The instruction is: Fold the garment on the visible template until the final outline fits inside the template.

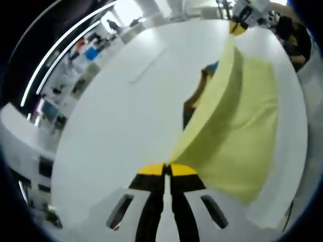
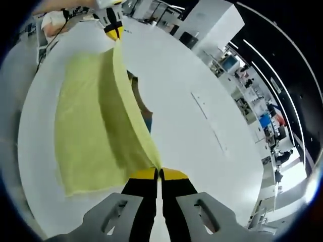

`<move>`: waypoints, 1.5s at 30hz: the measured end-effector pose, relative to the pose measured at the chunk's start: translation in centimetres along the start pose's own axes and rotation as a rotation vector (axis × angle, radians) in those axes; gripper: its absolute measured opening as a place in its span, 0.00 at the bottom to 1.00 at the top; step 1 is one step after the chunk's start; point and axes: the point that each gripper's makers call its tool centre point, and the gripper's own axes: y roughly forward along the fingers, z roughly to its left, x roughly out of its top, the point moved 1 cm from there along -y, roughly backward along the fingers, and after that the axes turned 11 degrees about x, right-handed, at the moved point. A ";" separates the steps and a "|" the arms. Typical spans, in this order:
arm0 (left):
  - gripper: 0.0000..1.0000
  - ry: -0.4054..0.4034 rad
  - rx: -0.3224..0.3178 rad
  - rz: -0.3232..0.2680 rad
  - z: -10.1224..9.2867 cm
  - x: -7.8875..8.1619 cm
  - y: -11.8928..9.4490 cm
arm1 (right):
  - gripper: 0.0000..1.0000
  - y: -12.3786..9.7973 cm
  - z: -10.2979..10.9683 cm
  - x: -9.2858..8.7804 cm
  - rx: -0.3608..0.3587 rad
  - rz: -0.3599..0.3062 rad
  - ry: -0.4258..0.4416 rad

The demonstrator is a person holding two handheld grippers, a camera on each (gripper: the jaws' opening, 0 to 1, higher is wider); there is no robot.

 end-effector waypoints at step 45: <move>0.00 -0.025 0.048 -0.009 0.9 -0.7 3.5 | 0.18 3.9 -2.3 -2.0 -0.034 0.004 0.073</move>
